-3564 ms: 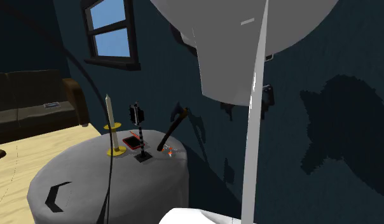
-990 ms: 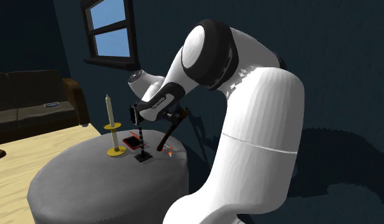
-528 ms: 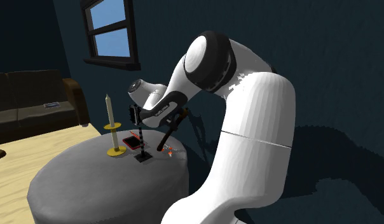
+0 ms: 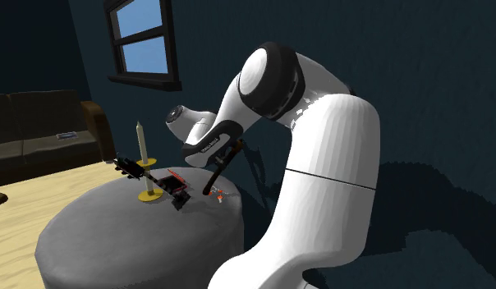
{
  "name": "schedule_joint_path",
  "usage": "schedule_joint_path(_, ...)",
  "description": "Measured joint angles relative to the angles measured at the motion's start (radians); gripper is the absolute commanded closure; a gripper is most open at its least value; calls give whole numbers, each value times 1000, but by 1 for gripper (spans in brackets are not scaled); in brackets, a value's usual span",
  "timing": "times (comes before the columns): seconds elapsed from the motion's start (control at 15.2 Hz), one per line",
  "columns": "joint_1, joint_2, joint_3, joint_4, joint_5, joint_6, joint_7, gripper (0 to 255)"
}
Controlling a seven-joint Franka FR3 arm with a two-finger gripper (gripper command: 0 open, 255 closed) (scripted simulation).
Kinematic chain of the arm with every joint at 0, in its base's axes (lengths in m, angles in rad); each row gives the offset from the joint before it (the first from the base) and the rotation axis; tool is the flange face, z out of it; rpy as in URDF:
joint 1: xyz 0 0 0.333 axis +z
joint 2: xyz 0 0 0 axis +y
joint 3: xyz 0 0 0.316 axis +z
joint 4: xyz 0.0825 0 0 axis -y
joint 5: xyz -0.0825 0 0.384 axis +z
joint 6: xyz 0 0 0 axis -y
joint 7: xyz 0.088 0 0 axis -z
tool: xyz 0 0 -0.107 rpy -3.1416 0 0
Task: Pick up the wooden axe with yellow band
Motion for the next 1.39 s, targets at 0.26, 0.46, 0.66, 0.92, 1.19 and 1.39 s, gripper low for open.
schedule_joint_path(0.26, 0, 0, 0, 0, 0, 0, 0, 255)
schedule_joint_path(0.46, -3, -5, 7, 5, 13, -3, -12, 255)
schedule_joint_path(0.66, -17, -28, 30, 10, 49, -11, -40, 255)
schedule_joint_path(0.92, -38, -56, 59, 19, 96, -19, -81, 255)
schedule_joint_path(1.19, -63, -85, 85, 38, 142, -30, -127, 255)
schedule_joint_path(1.39, -74, -103, 101, 52, 169, -42, -151, 255)
